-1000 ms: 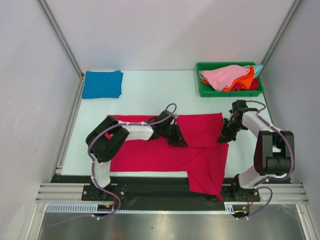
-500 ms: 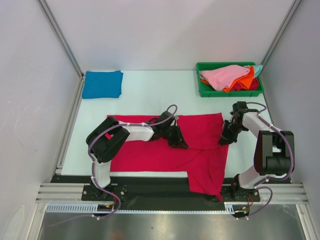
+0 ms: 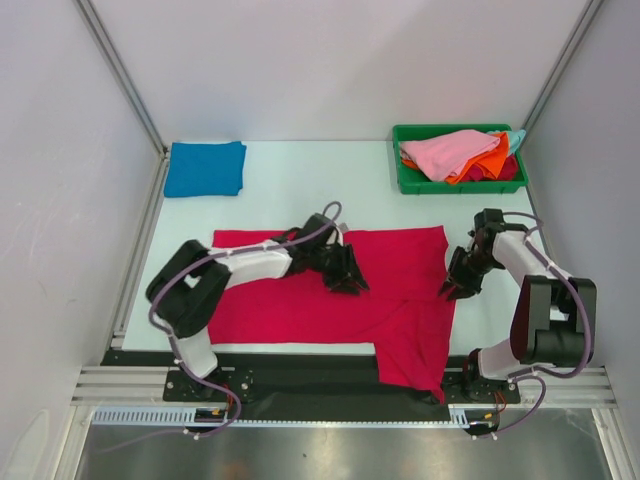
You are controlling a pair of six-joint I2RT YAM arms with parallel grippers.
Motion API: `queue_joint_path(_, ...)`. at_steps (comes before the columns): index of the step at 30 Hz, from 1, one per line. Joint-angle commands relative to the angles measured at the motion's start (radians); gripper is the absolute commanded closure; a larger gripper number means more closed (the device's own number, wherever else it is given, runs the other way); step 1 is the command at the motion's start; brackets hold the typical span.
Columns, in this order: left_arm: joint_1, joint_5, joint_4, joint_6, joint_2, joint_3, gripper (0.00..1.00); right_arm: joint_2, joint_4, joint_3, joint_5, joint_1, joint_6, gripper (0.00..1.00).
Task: Fold and stack the t-shirts
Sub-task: Fold the tshirt
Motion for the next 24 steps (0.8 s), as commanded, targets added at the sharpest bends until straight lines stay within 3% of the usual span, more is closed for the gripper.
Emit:
queue_joint_path(1,0.134,-0.009,-0.104,0.177,-0.203,-0.02,0.57,-0.079,-0.035,0.038,-0.041,-0.009,0.031,0.64)
queue_joint_path(7,0.259,-0.011,-0.196,0.352,-0.358,-0.089,0.48,-0.095,0.034,-0.008,-0.072,-0.009,0.083,0.55)
queue_joint_path(11,0.276,-0.046,-0.108,0.334,-0.456,-0.178,0.48,-0.135,0.14,0.006,-0.02,-0.011,0.121,0.55)
queue_joint_path(14,0.34,-0.046,-0.04,0.305,-0.507,-0.244,0.46,-0.137,0.275,0.017,0.061,-0.011,0.161,0.48)
queue_joint_path(15,0.36,-0.051,-0.05,0.312,-0.511,-0.244,0.46,-0.128,0.315,0.014,0.083,-0.011,0.187,0.39)
queue_joint_path(20,0.518,-0.07,-0.191,0.426,-0.456,-0.151,0.45,-0.005,0.445,0.114,0.201,-0.014,0.131,0.33)
queue_joint_path(24,0.635,-0.086,-0.221,0.454,-0.446,-0.14,0.44,0.124,0.526,0.176,0.158,-0.047,0.02,0.28)
